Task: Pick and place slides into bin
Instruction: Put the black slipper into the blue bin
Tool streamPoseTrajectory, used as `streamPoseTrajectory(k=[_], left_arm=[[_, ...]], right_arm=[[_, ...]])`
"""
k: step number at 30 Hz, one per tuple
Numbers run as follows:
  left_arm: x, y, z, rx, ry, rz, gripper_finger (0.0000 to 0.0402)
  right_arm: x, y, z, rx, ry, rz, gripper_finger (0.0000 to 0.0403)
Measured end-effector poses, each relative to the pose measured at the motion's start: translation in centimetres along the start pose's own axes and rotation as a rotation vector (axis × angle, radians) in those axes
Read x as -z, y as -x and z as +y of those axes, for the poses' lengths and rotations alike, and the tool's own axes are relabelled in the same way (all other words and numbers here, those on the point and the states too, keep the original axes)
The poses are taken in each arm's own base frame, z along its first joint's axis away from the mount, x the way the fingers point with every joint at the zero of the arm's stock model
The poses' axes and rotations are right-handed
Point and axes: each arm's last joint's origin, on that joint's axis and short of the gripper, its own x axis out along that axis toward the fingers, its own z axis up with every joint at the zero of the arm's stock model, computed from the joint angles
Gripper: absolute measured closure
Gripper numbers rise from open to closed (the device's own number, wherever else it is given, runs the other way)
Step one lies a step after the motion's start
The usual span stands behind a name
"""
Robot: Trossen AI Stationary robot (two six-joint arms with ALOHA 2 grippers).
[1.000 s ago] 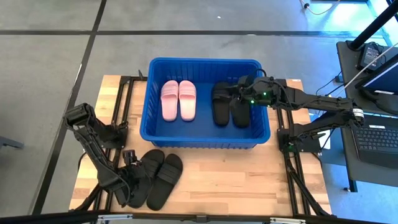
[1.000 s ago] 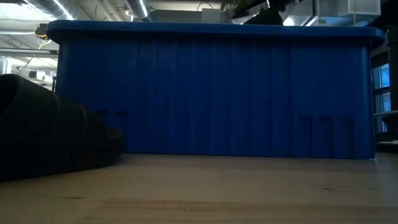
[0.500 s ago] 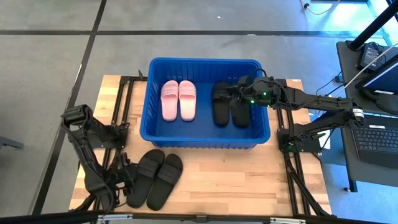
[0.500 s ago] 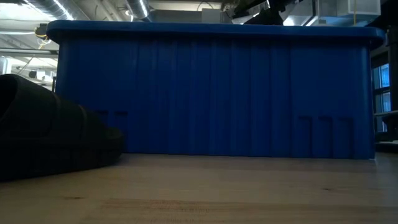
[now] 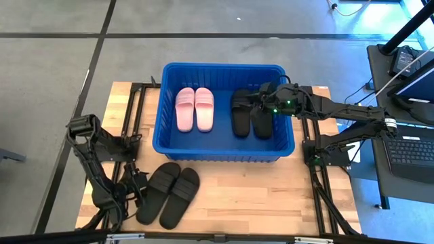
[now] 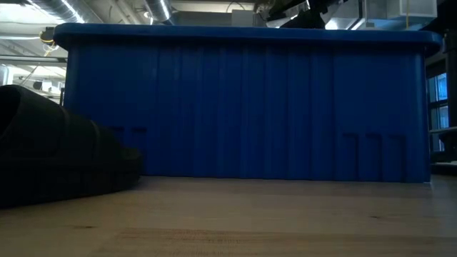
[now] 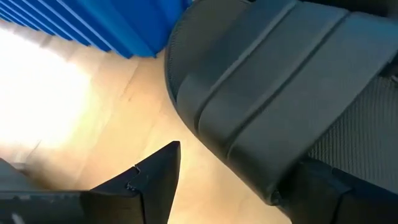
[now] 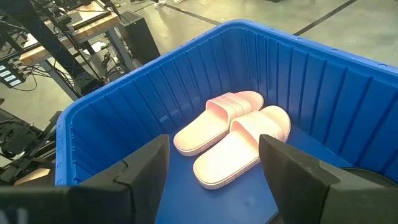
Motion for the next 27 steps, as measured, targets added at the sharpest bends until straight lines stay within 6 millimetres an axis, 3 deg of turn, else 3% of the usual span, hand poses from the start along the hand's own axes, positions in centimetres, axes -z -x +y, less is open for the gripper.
streamPoseTrajectory(k=[9, 22, 27], left_arm=[[0.05, -0.17, -0.03, 0.011, 0.031, -0.019, 0.0219], [0.06, -0.17, -0.20, 0.026, 0.010, -0.018, 0.0387], [0.01, -0.10, -0.09, 0.016, 0.016, -0.014, 0.0392]], right_arm=[[0.00, 0.00, 0.00, 0.000, 0.002, 0.000, 0.0155], [0.00, 0.00, 0.00, 0.000, 0.002, 0.000, 0.0155], [0.00, 0.00, -0.01, 0.000, 0.002, 0.000, 0.0155]])
